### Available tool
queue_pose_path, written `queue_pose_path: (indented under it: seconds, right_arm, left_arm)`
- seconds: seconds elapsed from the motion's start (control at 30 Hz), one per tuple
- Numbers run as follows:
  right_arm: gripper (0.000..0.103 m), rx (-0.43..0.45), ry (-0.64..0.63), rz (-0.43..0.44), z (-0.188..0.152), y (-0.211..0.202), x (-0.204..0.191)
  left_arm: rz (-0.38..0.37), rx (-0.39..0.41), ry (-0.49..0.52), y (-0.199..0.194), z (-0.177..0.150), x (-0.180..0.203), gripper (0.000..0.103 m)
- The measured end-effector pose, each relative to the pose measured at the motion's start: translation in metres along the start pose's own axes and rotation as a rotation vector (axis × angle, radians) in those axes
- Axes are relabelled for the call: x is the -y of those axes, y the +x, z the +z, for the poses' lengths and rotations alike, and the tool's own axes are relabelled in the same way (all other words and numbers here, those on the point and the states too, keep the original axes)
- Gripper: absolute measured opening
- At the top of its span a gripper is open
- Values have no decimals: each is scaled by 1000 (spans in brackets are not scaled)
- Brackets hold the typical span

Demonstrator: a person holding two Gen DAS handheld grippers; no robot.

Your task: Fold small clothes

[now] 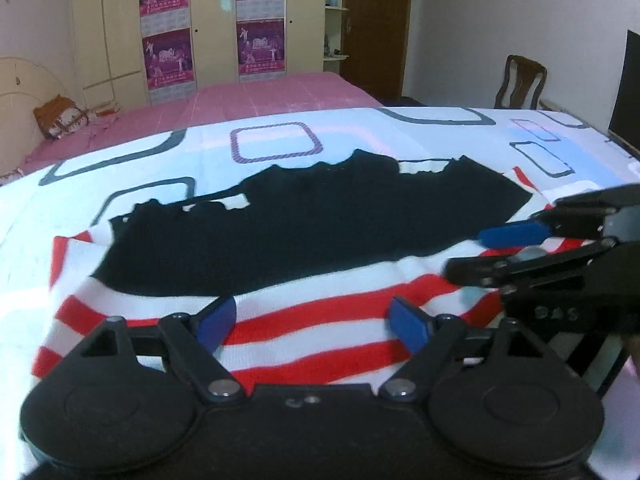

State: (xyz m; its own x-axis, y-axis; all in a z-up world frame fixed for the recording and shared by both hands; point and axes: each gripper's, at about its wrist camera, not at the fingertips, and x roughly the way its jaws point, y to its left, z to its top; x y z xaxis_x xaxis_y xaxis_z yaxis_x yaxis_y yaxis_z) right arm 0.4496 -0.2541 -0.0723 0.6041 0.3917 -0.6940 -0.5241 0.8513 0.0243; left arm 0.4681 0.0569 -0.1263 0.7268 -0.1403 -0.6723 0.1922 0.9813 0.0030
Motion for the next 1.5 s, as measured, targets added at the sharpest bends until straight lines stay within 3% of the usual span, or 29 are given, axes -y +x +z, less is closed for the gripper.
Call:
queue_pose_path:
  seconds: [0.2,0.37,0.5,0.57,0.63,0.7,0.87,0.93,1.0,1.1,1.27,1.5]
  right_arm:
    - [43,-26,114,-105,-17,-17,56]
    - [43,-31,151,-154,-31,-33,77]
    - [45,-37,135,-188,-32,-31,69]
    - [45,-39,130,-202,-26,-38,61]
    - [45,18,144,-152,-22,-53,53]
    - [45,18,119,-91,-21,-59,36]
    - [45,-8,60,39,-30,-59,-14]
    - [45,-17,35,48,-35,-56,-31]
    - [41,-34,18,11,-42,-52,-42]
    - [41,-15,-62,-24,-53,-52,-55]
    - [41,-40,-13,-14,-54,-57,-40]
    - [41,-47,76,-117,-66,-79,6]
  left_arm:
    - [107,-6,-79,-23,-17,-56,86]
    - [109,-15,-77,-31,-23,-73,86]
    - [122,-22,-88,-27,-22,-72,88]
    - [136,-22,-93,-36,-17,-66,80]
    - [109,24,-108,-49,-16,-56,81]
    - [66,54,-99,-58,-17,-41,79]
    - [-21,33,-74,-56,-24,2,74]
    - [-35,4,-54,-50,-30,16,70]
    - [-3,-28,-39,-42,-36,19,71]
    - [6,-25,-18,-42,-39,20,71]
    - [15,-22,-32,-52,-42,9,71]
    - [74,-15,-44,-74,-54,-18,71]
